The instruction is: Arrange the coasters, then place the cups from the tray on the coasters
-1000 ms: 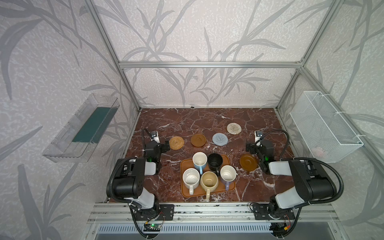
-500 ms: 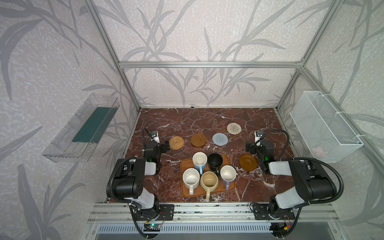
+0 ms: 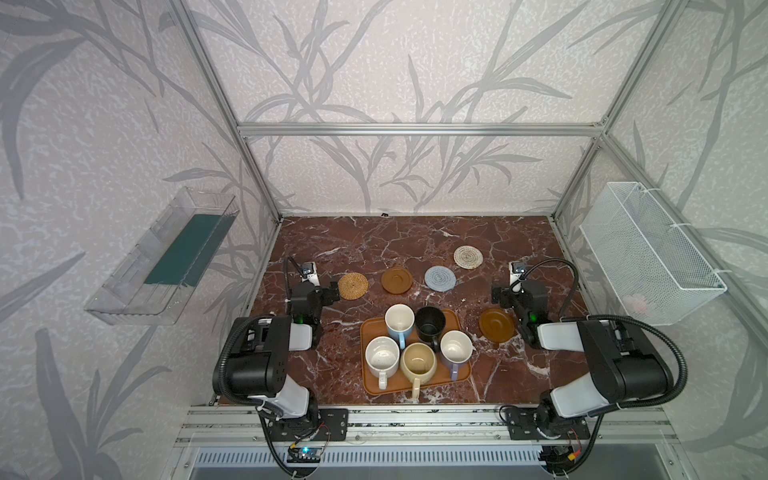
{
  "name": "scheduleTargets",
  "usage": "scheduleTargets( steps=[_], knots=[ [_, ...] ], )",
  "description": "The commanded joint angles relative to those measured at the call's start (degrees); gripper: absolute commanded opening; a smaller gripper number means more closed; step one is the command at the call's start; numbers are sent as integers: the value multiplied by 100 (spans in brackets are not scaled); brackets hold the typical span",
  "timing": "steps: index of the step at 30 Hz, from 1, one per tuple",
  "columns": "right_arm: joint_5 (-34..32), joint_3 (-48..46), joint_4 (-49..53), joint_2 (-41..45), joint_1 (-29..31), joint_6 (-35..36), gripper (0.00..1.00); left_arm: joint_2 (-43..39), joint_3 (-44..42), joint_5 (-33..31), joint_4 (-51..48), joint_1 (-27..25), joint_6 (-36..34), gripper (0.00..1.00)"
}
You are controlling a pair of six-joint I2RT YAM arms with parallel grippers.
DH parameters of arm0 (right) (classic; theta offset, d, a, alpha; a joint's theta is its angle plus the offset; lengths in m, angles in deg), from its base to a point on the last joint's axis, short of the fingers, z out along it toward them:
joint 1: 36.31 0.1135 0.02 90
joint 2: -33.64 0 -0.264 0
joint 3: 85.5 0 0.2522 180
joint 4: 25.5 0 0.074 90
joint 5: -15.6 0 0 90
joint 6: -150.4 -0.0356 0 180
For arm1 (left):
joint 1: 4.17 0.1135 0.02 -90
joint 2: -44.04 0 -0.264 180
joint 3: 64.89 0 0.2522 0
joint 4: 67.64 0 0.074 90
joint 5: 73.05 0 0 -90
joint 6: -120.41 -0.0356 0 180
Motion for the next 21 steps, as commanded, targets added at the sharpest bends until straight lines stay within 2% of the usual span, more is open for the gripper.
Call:
scheduleTargets(
  steps=[1,15,18,21],
  knots=[
    [-98,107,-218,-42,18,14,99,46,101,68,183,30,-63,99],
    [-34,46,-233,97,19,16,99,26,93,77,193,33,-72,99],
    [66,83,5,322,18,72,99,-228,26,113,151,26,-85,99],
    [131,230,667,684,18,78,99,-752,58,-14,-383,7,-81,99]
  ],
)
